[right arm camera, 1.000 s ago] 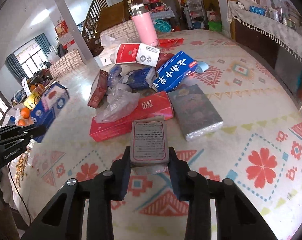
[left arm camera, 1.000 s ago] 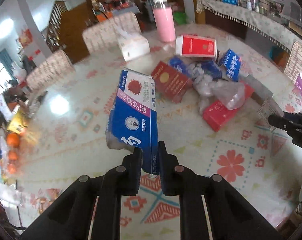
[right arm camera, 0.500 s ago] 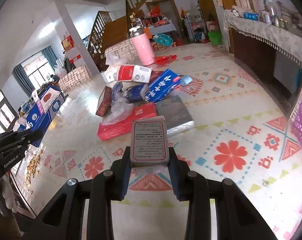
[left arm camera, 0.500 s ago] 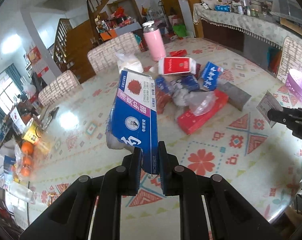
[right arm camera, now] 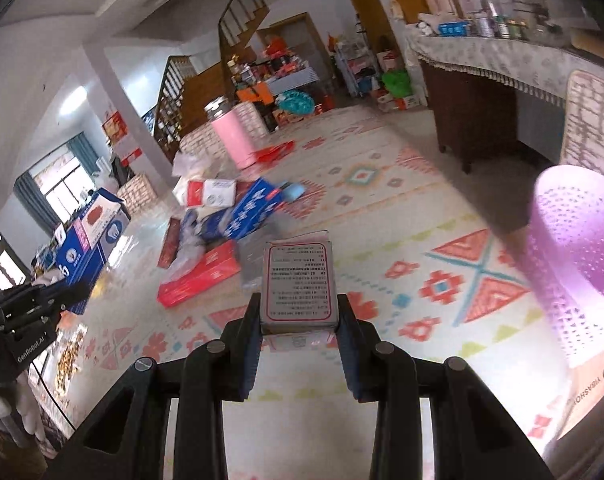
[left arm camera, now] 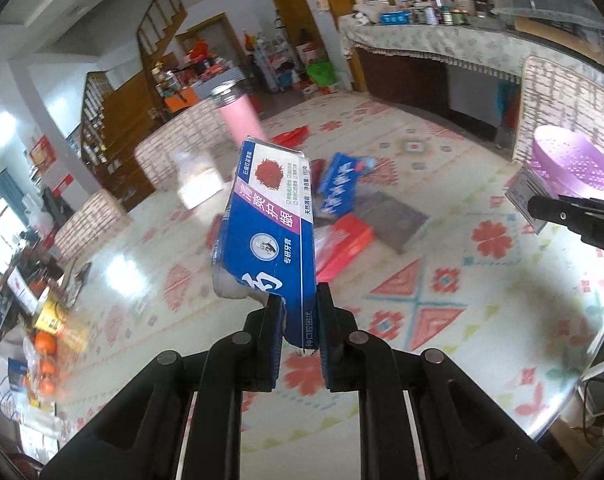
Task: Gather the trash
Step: 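Carry both boxes to the pink basket and open both tools over it, then move both empty tools back toward the table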
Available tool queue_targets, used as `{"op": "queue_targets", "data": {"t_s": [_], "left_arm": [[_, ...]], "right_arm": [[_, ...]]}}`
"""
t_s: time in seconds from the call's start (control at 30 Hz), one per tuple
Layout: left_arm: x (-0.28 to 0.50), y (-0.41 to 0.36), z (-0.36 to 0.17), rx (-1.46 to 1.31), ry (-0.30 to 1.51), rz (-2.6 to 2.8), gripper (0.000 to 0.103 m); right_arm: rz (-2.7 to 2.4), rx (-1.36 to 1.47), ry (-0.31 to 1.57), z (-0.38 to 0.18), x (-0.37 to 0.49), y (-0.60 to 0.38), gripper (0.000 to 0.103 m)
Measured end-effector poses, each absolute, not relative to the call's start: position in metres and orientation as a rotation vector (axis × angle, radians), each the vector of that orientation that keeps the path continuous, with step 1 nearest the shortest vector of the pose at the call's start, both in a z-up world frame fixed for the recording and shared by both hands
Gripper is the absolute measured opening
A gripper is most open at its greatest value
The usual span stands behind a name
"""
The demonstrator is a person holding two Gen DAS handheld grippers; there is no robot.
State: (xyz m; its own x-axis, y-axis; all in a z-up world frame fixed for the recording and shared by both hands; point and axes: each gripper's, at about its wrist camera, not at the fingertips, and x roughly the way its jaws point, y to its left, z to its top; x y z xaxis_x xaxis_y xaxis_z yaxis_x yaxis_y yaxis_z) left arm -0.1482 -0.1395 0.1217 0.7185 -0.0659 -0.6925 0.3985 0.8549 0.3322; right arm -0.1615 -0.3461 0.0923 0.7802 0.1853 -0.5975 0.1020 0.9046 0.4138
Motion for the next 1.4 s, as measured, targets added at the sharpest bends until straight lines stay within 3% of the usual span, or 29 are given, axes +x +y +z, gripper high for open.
{"op": "queue_targets", "data": {"t_s": [0.63, 0.97, 1.0, 1.07, 1.1, 1.17, 1.4], "left_arm": [[-0.118, -0.356, 0.122, 0.476, 0.79, -0.674, 0.015], [-0.122, -0.489, 0.106, 0.477, 0.873, -0.904, 0.016], [-0.121, -0.5, 0.103, 0.476, 0.877, -0.921, 0.026], [-0.119, -0.511, 0.095, 0.472, 0.885, -0.927, 0.07], [-0.118, -0.515, 0.093, 0.461, 0.885, -0.918, 0.072], [-0.118, -0.514, 0.09, 0.441, 0.899, -0.927, 0.072], [-0.136, -0.475, 0.099, 0.453, 0.862, -0.907, 0.072]], "right_arm": [[-0.249, 0.521, 0.576, 0.115, -0.211, -0.525, 0.037], [-0.37, 0.571, 0.587, 0.095, -0.229, -0.593, 0.04], [-0.381, 0.575, 0.593, 0.091, -0.23, -0.598, 0.04], [-0.403, 0.601, 0.609, 0.082, -0.229, -0.611, 0.05], [-0.408, 0.623, 0.607, 0.079, -0.231, -0.615, 0.058], [-0.408, 0.654, 0.593, 0.075, -0.24, -0.621, 0.064], [-0.441, 0.69, 0.585, 0.07, -0.288, -0.62, 0.071]]}}
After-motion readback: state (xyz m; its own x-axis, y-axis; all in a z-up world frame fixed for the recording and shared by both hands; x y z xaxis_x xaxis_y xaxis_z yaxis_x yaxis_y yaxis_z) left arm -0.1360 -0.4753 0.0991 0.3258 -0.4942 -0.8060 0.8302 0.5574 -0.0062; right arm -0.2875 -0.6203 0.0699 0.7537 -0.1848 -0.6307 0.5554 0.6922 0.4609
